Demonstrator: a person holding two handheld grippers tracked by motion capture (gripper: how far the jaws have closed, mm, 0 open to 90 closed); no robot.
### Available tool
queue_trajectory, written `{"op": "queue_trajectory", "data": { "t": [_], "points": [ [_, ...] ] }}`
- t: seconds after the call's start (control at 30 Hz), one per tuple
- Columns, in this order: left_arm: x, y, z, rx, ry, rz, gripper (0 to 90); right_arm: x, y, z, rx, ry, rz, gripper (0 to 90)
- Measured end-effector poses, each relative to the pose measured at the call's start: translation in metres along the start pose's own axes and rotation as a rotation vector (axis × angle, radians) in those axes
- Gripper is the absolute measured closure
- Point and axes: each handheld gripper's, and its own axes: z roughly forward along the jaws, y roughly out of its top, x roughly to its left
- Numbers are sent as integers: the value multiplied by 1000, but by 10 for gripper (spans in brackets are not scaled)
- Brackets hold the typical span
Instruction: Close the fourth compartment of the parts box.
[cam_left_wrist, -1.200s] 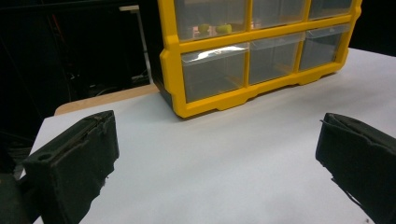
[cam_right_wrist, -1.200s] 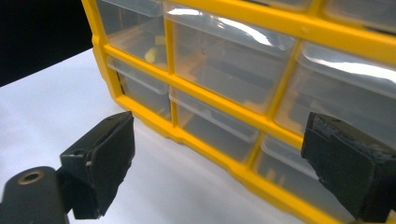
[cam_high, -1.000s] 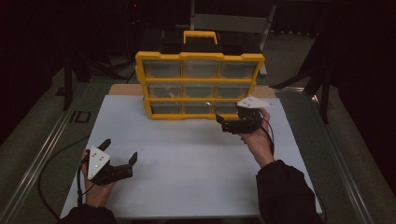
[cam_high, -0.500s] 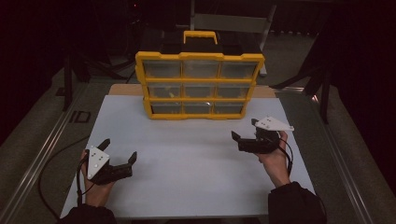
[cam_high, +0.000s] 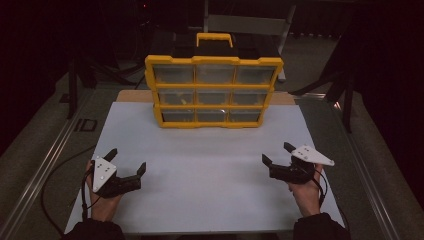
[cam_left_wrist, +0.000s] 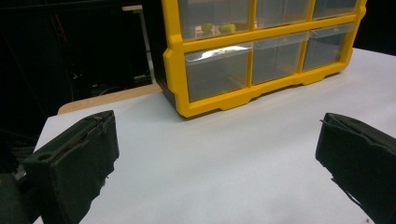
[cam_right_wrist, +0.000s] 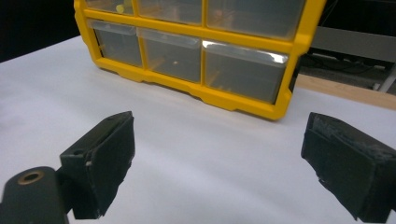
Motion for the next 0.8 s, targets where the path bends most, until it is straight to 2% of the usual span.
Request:
{"op": "queue_trajectory", "data": {
  "t": [0.03, 0.1, 0.13, 0.17, 0.47, 0.67, 0.8],
  "points": [
    [0, 0, 0, -1, 0, -2, 3, -2, -8, -4, -15, -8, 2, 97],
    [1, -1, 0, 1, -1, -5, 3, -3, -11, -6, -24, -3, 15, 97],
    [1, -2, 1, 4, -2, -6, 3, -4, -16, -9, -37, 14, 44, 97],
    [1, -2, 1, 5, -3, -7, 3, -4, -19, -10, -41, 17, 48, 97],
    [2, -3, 0, -5, 3, -14, 3, -6, -34, -22, -90, 10, 48, 97],
    [4, -5, 0, -1, 10, -18, 3, -4, -45, -24, -77, 11, 43, 97],
    [4, -6, 0, 1, 13, -21, 3, -4, -48, -28, -96, 10, 51, 97]
  ]
}}
